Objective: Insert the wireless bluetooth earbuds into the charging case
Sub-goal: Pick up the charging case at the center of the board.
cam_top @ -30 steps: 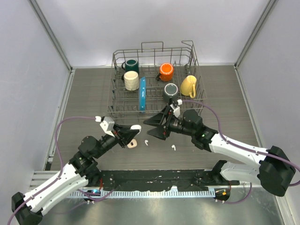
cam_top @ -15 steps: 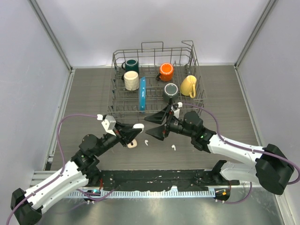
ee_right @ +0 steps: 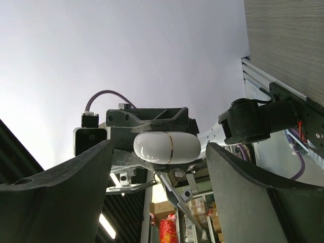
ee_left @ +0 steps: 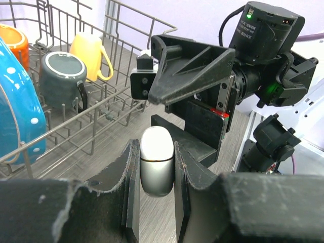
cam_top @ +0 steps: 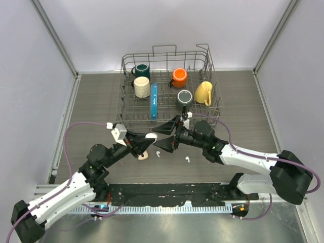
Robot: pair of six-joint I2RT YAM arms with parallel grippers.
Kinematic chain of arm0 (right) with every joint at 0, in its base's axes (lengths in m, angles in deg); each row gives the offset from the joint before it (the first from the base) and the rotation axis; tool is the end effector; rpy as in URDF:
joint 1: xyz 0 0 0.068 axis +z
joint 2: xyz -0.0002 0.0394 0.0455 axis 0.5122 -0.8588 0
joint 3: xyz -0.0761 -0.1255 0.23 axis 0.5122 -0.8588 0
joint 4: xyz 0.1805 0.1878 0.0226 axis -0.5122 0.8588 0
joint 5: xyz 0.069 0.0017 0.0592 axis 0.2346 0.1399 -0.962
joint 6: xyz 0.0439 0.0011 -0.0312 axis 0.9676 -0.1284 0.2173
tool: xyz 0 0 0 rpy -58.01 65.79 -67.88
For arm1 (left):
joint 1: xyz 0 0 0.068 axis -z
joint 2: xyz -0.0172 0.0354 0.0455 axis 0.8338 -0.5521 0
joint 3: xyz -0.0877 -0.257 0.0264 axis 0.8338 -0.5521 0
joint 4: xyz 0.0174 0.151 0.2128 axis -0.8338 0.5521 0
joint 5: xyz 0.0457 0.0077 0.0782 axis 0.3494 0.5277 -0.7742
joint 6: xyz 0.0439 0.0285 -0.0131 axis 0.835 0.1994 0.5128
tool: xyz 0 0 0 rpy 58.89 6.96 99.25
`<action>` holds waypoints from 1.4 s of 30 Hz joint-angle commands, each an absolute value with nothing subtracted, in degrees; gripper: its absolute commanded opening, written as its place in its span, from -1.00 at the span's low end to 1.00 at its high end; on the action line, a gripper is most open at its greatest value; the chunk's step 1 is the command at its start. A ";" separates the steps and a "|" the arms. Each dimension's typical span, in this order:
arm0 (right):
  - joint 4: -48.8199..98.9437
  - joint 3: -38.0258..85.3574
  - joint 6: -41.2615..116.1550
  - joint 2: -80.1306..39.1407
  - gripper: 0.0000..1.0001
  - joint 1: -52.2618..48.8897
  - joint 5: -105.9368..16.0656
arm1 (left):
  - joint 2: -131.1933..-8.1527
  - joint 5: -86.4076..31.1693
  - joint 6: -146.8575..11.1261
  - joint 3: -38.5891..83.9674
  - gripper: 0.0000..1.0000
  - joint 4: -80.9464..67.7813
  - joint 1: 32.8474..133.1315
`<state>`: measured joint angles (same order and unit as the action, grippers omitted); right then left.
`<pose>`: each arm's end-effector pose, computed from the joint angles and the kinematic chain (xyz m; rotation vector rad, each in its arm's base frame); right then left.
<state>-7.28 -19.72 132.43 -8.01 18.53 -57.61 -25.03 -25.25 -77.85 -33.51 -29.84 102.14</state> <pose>0.1623 0.2081 0.2539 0.6504 2.1489 2.0789 0.1020 -0.1136 0.2640 0.4683 1.4051 -1.0948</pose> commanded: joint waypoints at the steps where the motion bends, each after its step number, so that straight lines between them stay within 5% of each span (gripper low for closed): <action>1: -14.64 -18.83 136.01 -9.46 0.55 20.33 -56.54 | -25.82 -24.63 -76.85 -30.58 -1.00 -35.76 102.28; 8: -21.67 -21.29 139.79 -11.13 0.18 21.48 -54.35 | -26.26 -24.54 -77.47 -30.94 -1.00 -36.56 102.28; 20: -22.37 -22.00 139.62 -10.43 0.15 21.57 -52.32 | -26.43 -24.02 -78.26 -31.37 -1.00 -37.26 102.28; 25: -24.49 -22.00 139.00 -10.69 -0.38 21.57 -51.97 | -26.70 -23.75 -79.84 -31.55 -0.96 -37.35 102.19; 30: -23.88 -21.56 136.81 -10.34 -0.53 21.57 -51.53 | -27.05 -23.40 -81.07 -31.73 -0.80 -37.44 102.28; 42: -24.14 -21.64 138.29 -9.55 0.08 21.57 -50.39 | -27.75 -23.22 -80.98 -32.43 -0.82 -40.07 102.19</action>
